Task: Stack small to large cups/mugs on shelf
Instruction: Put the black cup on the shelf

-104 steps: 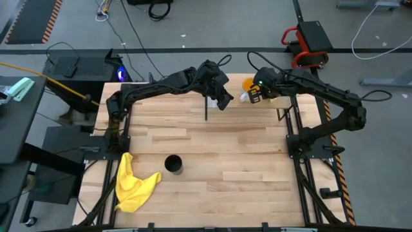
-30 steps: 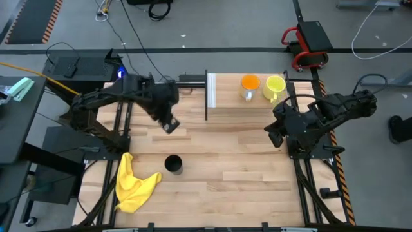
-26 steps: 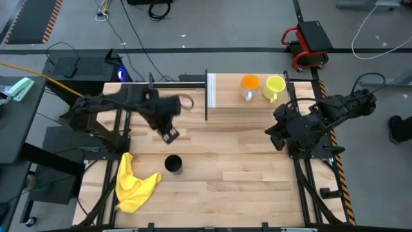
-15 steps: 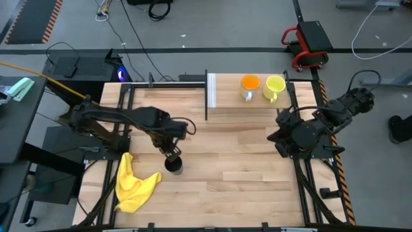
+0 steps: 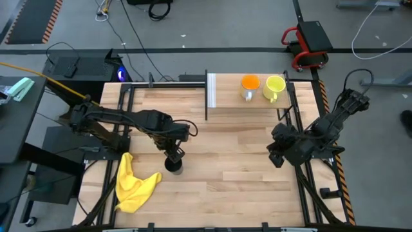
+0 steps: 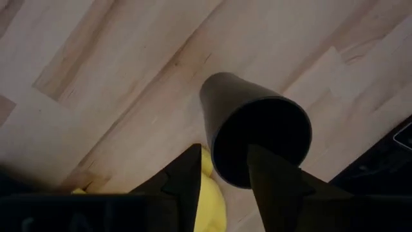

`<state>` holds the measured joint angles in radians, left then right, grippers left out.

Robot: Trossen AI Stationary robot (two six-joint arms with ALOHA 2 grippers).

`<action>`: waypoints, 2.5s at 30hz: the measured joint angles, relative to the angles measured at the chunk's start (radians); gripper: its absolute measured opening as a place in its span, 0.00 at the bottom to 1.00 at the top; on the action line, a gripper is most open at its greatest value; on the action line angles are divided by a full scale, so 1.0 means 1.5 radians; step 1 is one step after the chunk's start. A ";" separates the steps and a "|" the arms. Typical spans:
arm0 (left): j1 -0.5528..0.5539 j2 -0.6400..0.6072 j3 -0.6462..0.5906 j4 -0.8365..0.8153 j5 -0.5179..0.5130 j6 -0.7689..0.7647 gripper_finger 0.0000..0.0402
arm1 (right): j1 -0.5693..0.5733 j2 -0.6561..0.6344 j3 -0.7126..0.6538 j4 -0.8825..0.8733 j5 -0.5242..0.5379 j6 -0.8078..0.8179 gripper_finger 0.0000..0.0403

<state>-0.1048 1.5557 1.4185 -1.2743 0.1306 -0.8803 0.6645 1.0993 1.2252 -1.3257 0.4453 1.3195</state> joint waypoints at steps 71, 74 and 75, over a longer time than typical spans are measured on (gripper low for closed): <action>-0.052 0.108 -0.002 0.030 -0.024 -0.028 0.27 | 0.026 0.004 -0.135 0.186 0.000 0.026 0.05; -0.052 0.107 -0.002 0.032 -0.024 -0.028 0.25 | 0.026 0.004 -0.135 0.186 0.000 0.026 0.05; -0.052 0.107 -0.002 0.032 -0.024 -0.028 0.24 | 0.026 0.004 -0.134 0.186 0.000 0.026 0.05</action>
<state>-0.1829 1.7164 1.4155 -1.2259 0.0944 -0.9228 0.7036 1.1049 1.0235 -1.0470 0.4446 1.3581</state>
